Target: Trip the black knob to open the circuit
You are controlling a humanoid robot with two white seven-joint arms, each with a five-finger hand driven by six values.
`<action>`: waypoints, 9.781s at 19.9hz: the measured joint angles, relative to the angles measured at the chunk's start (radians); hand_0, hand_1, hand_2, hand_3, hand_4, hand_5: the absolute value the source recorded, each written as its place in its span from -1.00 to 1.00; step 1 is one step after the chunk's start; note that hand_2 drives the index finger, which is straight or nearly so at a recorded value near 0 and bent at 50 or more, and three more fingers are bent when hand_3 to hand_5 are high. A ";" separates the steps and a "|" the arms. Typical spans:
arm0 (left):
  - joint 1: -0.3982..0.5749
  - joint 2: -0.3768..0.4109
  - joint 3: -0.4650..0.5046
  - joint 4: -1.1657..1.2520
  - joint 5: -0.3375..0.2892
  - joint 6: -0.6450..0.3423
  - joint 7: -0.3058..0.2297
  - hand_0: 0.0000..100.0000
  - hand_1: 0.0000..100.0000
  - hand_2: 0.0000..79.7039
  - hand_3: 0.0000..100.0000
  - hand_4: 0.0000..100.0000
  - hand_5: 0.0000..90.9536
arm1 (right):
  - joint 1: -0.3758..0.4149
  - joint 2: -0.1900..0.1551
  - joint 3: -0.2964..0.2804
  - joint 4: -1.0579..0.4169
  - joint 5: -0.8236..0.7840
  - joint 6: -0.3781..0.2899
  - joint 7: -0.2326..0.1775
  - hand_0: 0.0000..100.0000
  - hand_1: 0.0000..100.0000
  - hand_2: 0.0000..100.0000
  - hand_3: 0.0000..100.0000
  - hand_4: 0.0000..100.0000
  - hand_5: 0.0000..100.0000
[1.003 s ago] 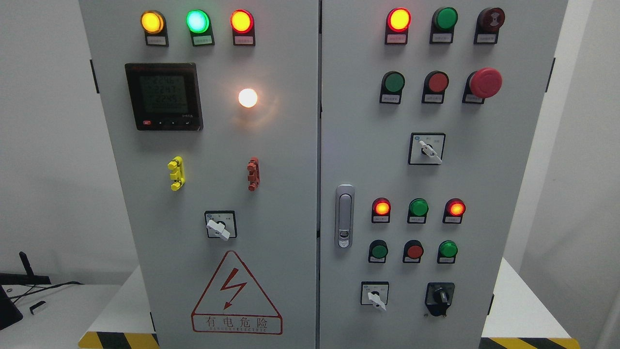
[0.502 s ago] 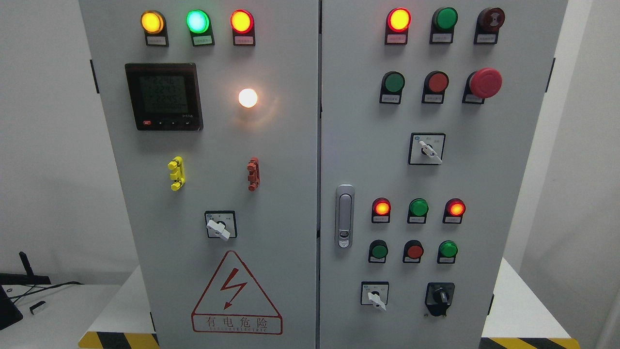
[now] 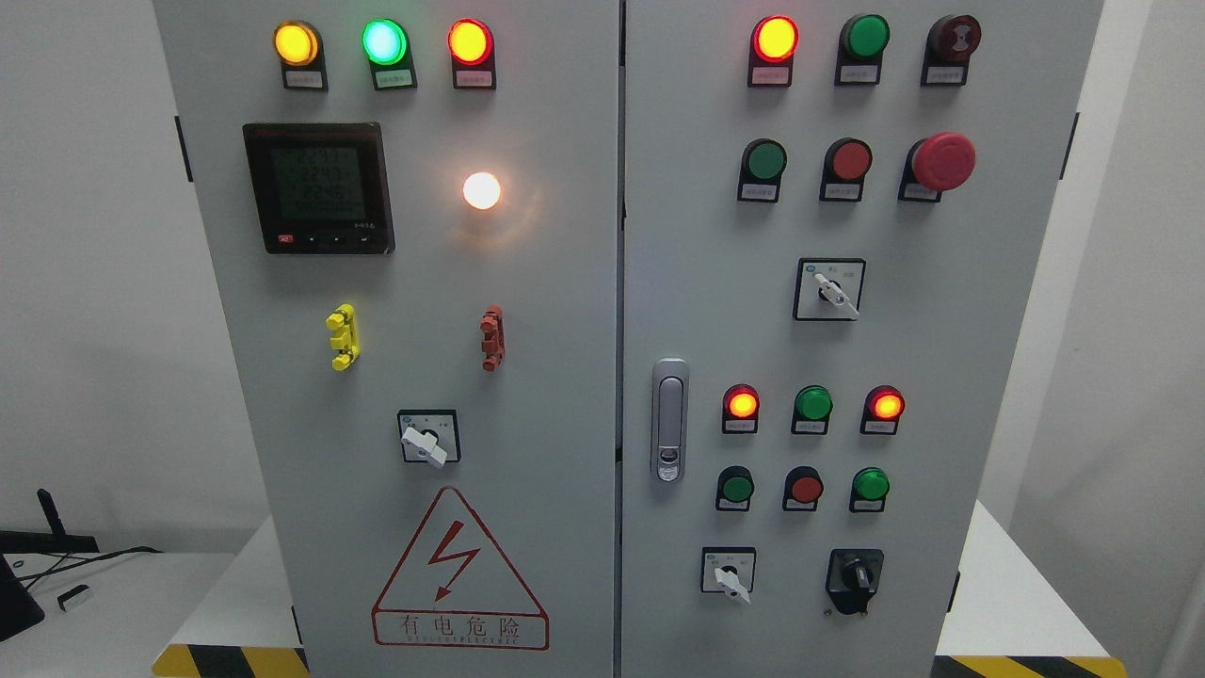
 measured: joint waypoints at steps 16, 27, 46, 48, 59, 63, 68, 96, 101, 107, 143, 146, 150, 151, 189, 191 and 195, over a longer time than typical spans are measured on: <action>0.000 0.000 0.000 0.000 0.000 0.000 0.000 -0.76 -0.22 -1.00 -1.00 -1.00 -1.00 | 0.199 -0.017 -0.023 -0.539 -0.004 -0.083 0.009 -0.71 0.11 -0.24 0.16 0.11 -0.10; 0.000 0.000 0.000 0.000 0.000 0.000 0.000 -0.76 -0.22 -1.00 -1.00 -1.00 -1.00 | 0.206 -0.037 -0.058 -0.850 -0.006 -0.055 0.005 -0.62 0.17 -0.17 0.25 0.19 -0.01; 0.000 0.000 0.000 0.000 0.000 0.000 0.000 -0.76 -0.22 -1.00 -1.00 -1.00 -1.00 | -0.184 -0.089 -0.146 -1.061 -0.041 0.295 0.001 -0.63 0.19 -0.11 0.31 0.23 0.06; 0.000 0.000 0.000 0.000 0.000 0.000 0.000 -0.76 -0.22 -1.00 -1.00 -1.00 -1.00 | -0.229 -0.092 -0.155 -1.072 -0.042 0.317 0.000 -0.62 0.23 -0.10 0.33 0.25 0.10; 0.000 0.000 0.000 0.000 0.000 0.000 0.000 -0.76 -0.22 -1.00 -1.00 -1.00 -1.00 | -0.392 -0.100 -0.182 -1.116 -0.045 0.406 -0.001 -0.58 0.25 -0.01 0.66 0.58 0.58; 0.000 0.000 0.000 0.000 0.000 0.000 0.000 -0.76 -0.22 -1.00 -1.00 -1.00 -1.00 | -0.453 -0.102 -0.186 -1.121 -0.045 0.452 -0.001 -0.57 0.27 0.04 0.86 0.69 0.67; 0.000 0.000 0.000 0.000 0.000 0.000 0.000 -0.76 -0.22 -1.00 -1.00 -1.00 -1.00 | -0.491 -0.103 -0.185 -1.119 -0.045 0.475 0.000 -0.56 0.36 0.05 0.96 0.80 0.73; 0.000 0.000 0.000 0.000 0.000 0.000 0.000 -0.76 -0.22 -1.00 -1.00 -1.00 -1.00 | -0.601 -0.093 -0.109 -1.086 -0.046 0.528 -0.039 -0.68 0.14 0.05 1.00 0.96 0.77; 0.000 0.000 0.000 0.000 0.000 0.000 0.000 -0.76 -0.22 -1.00 -1.00 -1.00 -1.00 | -0.606 -0.091 -0.087 -1.084 -0.045 0.528 -0.049 -0.64 0.22 0.03 1.00 0.96 0.77; 0.000 0.000 0.000 0.000 0.000 0.000 0.000 -0.76 -0.22 -1.00 -1.00 -1.00 -1.00 | -0.619 -0.091 -0.072 -1.083 -0.045 0.530 -0.052 -0.63 0.28 0.02 1.00 0.96 0.77; 0.000 0.000 0.000 0.000 0.000 0.000 0.000 -0.76 -0.22 -1.00 -1.00 -1.00 -1.00 | -0.706 -0.067 -0.029 -1.036 -0.041 0.543 -0.074 -0.27 0.51 -0.02 1.00 0.93 0.77; 0.000 0.000 0.000 0.000 0.000 0.000 -0.003 -0.76 -0.22 -1.00 -1.00 -1.00 -1.00 | -0.709 -0.062 -0.025 -1.031 -0.041 0.543 -0.074 -0.26 0.51 -0.02 1.00 0.93 0.77; 0.000 0.000 0.000 0.000 0.000 0.000 -0.003 -0.76 -0.22 -1.00 -1.00 -1.00 -1.00 | -0.711 -0.057 -0.021 -1.026 -0.041 0.543 -0.074 -0.25 0.51 -0.02 1.00 0.93 0.77; 0.000 0.000 0.000 0.000 0.000 0.000 -0.003 -0.76 -0.22 -1.00 -1.00 -1.00 -1.00 | -0.711 -0.056 -0.021 -1.026 -0.041 0.543 -0.074 -0.24 0.51 -0.02 1.00 0.93 0.77; 0.000 0.000 0.000 0.000 0.000 0.000 0.000 -0.76 -0.22 -1.00 -1.00 -1.00 -1.00 | -0.710 -0.047 -0.005 -1.030 -0.041 0.550 -0.078 -0.20 0.50 -0.04 1.00 0.93 0.77; 0.000 0.000 0.000 0.000 0.000 0.000 0.000 -0.76 -0.22 -1.00 -1.00 -1.00 -1.00 | -0.710 -0.047 -0.002 -1.031 -0.041 0.550 -0.079 -0.20 0.50 -0.04 1.00 0.93 0.77; 0.000 0.000 0.000 0.000 0.000 0.000 0.000 -0.76 -0.22 -1.00 -1.00 -1.00 -1.00 | -0.711 -0.047 0.004 -1.032 -0.041 0.551 -0.079 -0.20 0.50 -0.04 1.00 0.93 0.77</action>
